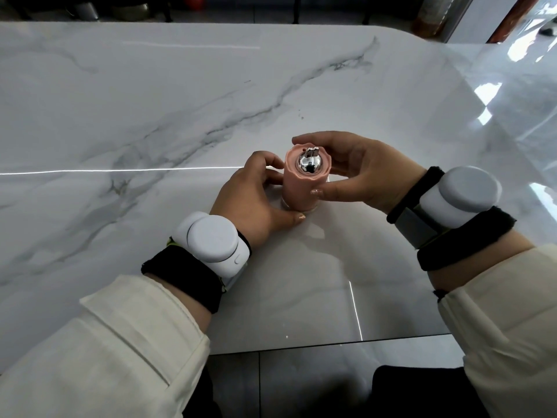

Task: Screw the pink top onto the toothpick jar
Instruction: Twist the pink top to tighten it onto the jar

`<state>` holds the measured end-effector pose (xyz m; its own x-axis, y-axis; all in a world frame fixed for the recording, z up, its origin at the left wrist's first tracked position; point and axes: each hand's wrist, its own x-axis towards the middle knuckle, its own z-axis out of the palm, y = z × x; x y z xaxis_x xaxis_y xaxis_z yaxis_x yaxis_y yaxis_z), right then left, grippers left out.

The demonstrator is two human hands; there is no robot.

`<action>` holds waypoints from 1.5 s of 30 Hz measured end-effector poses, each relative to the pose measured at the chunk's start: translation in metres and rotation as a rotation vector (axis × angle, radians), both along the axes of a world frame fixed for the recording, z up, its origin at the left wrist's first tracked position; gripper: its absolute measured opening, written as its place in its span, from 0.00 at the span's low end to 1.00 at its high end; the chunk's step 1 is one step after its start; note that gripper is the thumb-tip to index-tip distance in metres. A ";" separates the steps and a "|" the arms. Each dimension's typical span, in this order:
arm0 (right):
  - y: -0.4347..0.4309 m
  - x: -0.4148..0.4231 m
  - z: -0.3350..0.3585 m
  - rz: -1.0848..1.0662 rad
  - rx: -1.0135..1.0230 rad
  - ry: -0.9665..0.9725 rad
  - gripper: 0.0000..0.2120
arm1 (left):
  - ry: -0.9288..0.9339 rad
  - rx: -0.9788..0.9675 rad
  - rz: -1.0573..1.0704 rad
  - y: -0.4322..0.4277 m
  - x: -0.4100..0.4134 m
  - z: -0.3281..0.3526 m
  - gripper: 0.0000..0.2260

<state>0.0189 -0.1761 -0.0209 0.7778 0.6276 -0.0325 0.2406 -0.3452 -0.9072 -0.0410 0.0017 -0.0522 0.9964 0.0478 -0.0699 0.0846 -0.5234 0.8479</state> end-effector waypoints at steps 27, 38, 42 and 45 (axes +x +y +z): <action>-0.002 0.000 -0.004 -0.013 -0.013 0.024 0.36 | -0.004 -0.003 -0.014 0.001 0.000 0.000 0.31; 0.004 -0.001 -0.010 -0.128 0.021 -0.015 0.25 | -0.014 -0.017 0.000 0.001 0.000 0.000 0.31; 0.007 -0.003 -0.011 -0.155 0.019 -0.044 0.26 | -0.017 -0.006 0.013 -0.001 -0.001 0.002 0.30; 0.010 -0.005 -0.011 -0.179 0.007 -0.066 0.26 | -0.030 0.010 0.020 -0.002 -0.001 0.002 0.30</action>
